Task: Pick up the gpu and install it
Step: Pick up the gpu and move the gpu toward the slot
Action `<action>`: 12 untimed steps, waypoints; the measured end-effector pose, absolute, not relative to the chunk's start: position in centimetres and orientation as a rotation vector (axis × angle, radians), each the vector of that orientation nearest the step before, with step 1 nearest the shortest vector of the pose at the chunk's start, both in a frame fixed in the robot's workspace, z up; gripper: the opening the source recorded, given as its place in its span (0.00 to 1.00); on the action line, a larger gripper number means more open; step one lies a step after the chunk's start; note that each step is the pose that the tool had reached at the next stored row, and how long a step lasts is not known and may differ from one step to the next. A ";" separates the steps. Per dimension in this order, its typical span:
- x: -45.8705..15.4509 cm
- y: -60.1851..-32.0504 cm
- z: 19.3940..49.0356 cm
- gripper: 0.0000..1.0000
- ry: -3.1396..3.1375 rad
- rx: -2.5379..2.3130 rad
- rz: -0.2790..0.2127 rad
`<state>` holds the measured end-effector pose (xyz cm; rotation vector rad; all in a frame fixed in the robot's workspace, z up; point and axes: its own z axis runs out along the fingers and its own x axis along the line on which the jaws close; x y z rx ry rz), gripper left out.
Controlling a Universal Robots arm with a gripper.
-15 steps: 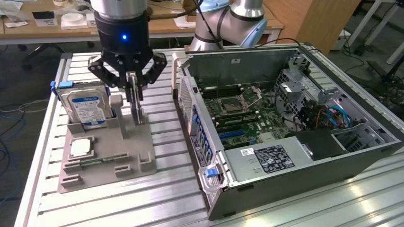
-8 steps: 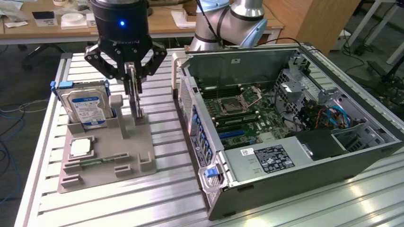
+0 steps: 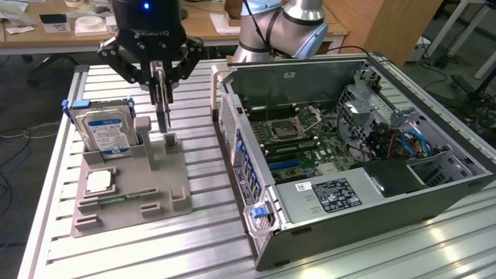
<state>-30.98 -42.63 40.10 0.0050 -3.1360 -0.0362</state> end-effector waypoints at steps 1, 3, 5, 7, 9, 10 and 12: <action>-31.0 -42.6 40.3 0.28 -3.136 0.005 -0.036; -31.0 -42.6 40.8 0.28 -3.136 0.005 -0.036; -31.0 -42.6 41.0 0.28 -3.136 0.005 -0.037; -31.0 -42.6 41.0 0.28 -3.136 0.005 -0.038; -31.0 -42.6 41.0 0.28 -3.136 0.005 -0.038; -31.0 -42.6 41.0 0.28 -3.136 0.005 -0.038; -31.0 -42.6 41.0 0.28 -3.136 0.005 -0.038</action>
